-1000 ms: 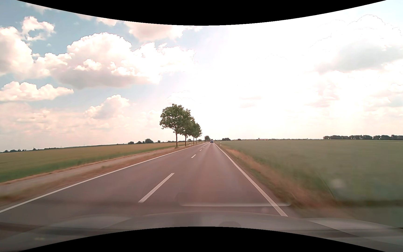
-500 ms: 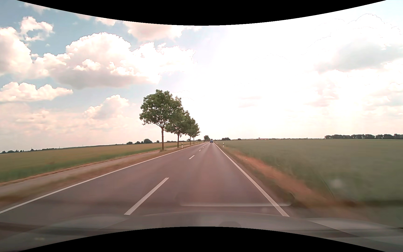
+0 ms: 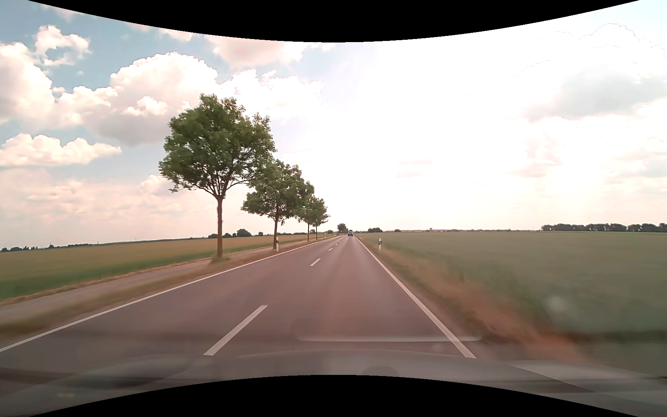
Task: Follow the waypoints while adhering to traffic rules and regulations
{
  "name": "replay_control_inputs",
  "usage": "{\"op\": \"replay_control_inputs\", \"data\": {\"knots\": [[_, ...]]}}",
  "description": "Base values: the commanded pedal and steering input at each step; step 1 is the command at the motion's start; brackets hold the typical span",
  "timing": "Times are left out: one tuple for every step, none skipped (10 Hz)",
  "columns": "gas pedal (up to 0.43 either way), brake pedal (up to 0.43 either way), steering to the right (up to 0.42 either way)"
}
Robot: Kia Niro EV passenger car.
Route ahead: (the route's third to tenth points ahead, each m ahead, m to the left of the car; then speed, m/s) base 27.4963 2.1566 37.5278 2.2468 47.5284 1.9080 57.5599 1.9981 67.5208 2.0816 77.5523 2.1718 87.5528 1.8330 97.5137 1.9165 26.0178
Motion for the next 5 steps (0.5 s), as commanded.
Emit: {"op": "replay_control_inputs", "data": {"knots": [[0.209,0.0,-0.003],[0.209,0.0,-0.003],[0.209,0.0,-0.003],[0.209,0.0,-0.003],[0.209,0.0,-0.003]]}}
